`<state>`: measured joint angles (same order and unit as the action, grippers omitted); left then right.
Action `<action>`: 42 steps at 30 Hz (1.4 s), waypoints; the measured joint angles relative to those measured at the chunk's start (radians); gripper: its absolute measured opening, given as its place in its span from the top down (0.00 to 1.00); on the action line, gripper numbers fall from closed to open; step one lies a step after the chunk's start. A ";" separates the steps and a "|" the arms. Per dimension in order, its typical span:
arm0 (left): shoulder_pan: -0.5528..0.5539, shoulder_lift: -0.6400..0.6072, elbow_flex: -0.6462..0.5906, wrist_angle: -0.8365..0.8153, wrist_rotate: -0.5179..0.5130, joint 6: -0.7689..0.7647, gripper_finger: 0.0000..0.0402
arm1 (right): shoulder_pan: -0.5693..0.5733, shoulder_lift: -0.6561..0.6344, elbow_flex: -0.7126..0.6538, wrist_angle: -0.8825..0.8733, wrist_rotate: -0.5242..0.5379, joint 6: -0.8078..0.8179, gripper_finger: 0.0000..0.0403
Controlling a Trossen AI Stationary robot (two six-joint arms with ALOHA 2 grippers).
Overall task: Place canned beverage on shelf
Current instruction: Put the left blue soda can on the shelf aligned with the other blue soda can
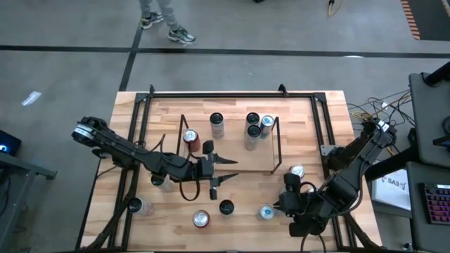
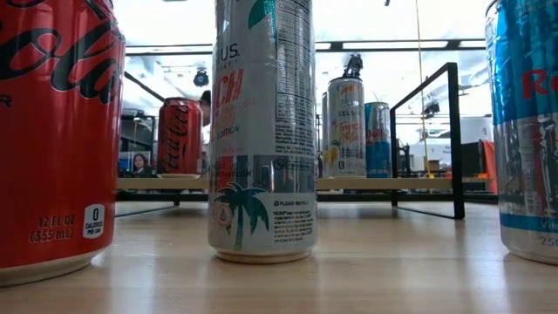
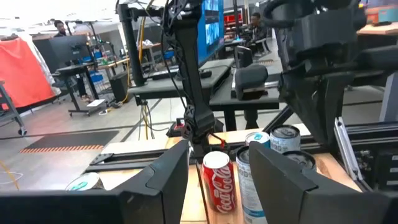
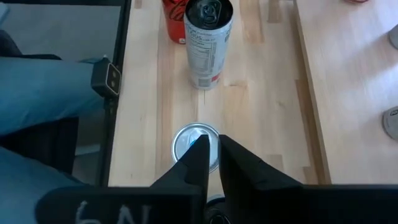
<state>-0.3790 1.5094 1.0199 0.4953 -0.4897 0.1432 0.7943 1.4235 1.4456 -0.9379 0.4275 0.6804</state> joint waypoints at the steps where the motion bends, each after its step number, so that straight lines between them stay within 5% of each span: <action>1: 0.000 -0.003 0.000 0.000 0.000 0.001 0.62 | 0.000 0.000 0.000 0.000 0.000 0.000 0.91; 12: 0.000 -0.020 0.000 -0.002 -0.001 0.028 0.62 | 0.000 0.060 -0.008 0.003 0.002 -0.098 0.55; 22: 0.001 -0.020 0.000 -0.002 0.000 0.032 0.62 | -0.009 0.136 -0.008 0.000 -0.066 -0.080 0.31; 28: 0.001 -0.020 -0.001 0.001 0.000 0.032 0.62 | -0.056 0.167 -0.009 -0.005 -0.083 -0.078 0.23; 32: 0.001 -0.021 -0.001 0.002 0.000 0.032 0.62 | -0.102 0.183 -0.008 -0.002 -0.184 -0.078 0.20; 42: 0.001 -0.021 -0.001 0.006 0.001 0.036 0.62 | -0.128 0.193 -0.007 -0.002 -0.271 -0.087 0.21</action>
<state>-0.3779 1.4887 1.0187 0.5011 -0.4889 0.1790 0.6666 1.6168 1.4387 -0.9399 0.1566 0.5934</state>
